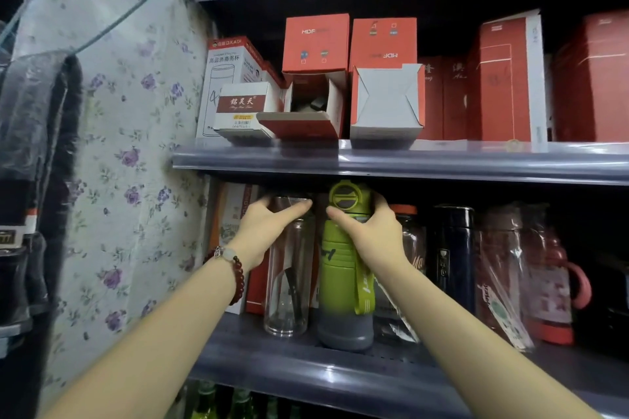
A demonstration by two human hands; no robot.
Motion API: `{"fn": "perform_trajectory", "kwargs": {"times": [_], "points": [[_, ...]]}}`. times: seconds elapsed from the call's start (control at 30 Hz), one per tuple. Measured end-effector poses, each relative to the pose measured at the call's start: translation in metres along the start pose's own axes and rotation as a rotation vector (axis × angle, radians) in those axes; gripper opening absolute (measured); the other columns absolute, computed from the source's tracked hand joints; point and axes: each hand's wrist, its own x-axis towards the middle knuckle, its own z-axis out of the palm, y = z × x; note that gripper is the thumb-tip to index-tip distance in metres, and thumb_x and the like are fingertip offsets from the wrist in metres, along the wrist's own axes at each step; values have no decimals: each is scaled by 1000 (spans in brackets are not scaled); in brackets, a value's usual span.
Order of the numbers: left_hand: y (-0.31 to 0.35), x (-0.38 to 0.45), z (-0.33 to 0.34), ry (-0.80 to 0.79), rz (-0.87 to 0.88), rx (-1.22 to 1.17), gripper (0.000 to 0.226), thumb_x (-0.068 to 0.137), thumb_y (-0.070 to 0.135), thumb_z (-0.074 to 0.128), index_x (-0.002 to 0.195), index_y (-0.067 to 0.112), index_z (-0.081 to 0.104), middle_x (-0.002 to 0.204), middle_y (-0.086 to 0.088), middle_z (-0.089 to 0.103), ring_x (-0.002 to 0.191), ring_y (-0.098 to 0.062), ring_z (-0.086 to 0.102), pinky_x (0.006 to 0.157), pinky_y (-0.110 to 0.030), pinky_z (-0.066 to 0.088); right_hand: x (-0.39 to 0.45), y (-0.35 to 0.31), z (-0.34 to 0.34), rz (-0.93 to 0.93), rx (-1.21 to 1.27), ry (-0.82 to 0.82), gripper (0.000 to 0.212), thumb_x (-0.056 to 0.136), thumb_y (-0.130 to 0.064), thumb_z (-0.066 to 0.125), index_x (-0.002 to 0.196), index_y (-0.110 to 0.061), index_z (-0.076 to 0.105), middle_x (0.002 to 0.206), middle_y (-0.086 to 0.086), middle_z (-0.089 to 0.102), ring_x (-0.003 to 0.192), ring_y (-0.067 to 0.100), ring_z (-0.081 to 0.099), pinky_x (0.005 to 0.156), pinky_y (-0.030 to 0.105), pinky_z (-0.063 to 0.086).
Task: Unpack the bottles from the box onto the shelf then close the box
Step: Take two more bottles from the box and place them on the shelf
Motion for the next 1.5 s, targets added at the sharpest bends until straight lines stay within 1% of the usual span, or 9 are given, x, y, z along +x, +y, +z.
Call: {"fn": "perform_trajectory", "kwargs": {"times": [0.1, 0.3, 0.43, 0.53, 0.67, 0.93, 1.13, 1.27, 1.5], "points": [[-3, 3, 7, -22, -47, -47, 111, 45, 68, 81, 136, 15, 45, 131, 6, 54, 123, -17, 51, 108, -38, 38, -3, 2, -1, -47, -31, -8, 70, 72, -35, 79, 132, -15, 48, 122, 1, 63, 113, 18, 57, 89, 23, 39], [-5, 3, 6, -12, 13, 33, 61, 68, 51, 75, 117, 20, 56, 112, 4, 61, 108, -16, 56, 90, -28, 41, -7, 1, 0, -159, -216, 58, 71, 69, -45, 77, 127, -14, 50, 120, 5, 58, 110, 24, 56, 99, 40, 45], [-6, 0, -4, -26, 35, 159, 74, 74, 44, 74, 135, 14, 45, 117, 4, 55, 112, -15, 51, 94, -27, 39, -13, -2, -7, -183, -270, 28, 71, 72, -39, 76, 132, -14, 48, 125, 6, 56, 121, 22, 49, 102, 30, 38], [-3, -9, -11, -59, 50, 256, 85, 67, 53, 74, 136, 16, 44, 127, 4, 56, 120, -18, 53, 103, -32, 42, -20, -3, -14, -177, -304, 3, 69, 76, -33, 74, 135, -13, 44, 130, 8, 53, 124, 24, 46, 95, 24, 32], [1, -24, -17, -34, 77, 373, 80, 77, 40, 72, 142, 13, 35, 141, -9, 49, 128, -24, 48, 104, -31, 40, -31, -4, -20, -164, -384, -46, 69, 81, -29, 70, 139, -9, 39, 135, 11, 49, 127, 25, 43, 100, 28, 33], [11, -60, -32, -87, 155, 543, 43, 83, 30, 67, 123, 20, 56, 108, 1, 61, 97, -11, 54, 77, -20, 39, -79, -12, -26, -340, -612, -42, 45, 85, -18, 62, 127, -14, 50, 132, 7, 47, 123, 27, 43, 102, 35, 37], [11, -101, -44, -161, 232, 726, 23, 80, 26, 70, 102, 20, 68, 99, 2, 69, 90, -12, 63, 84, -28, 52, -104, -20, -15, -387, -638, -287, 24, 87, -25, 59, 109, -16, 62, 110, 3, 57, 103, 21, 54, 76, 28, 42], [13, -140, -53, -174, 219, 875, 20, 84, 20, 66, 102, 13, 68, 96, 0, 67, 87, -13, 62, 76, -21, 48, -119, -11, -3, -384, -570, -454, 21, 82, -21, 61, 101, -13, 65, 101, 9, 62, 96, 27, 60, 80, 38, 50], [15, -230, -85, -146, 7, 1253, 22, 83, 20, 62, 102, 10, 69, 99, -9, 72, 92, -24, 65, 77, -26, 46, -182, 2, 20, -422, -438, -794, 18, 77, -24, 66, 91, -13, 66, 101, 13, 69, 98, 32, 62, 78, 40, 52]]}}
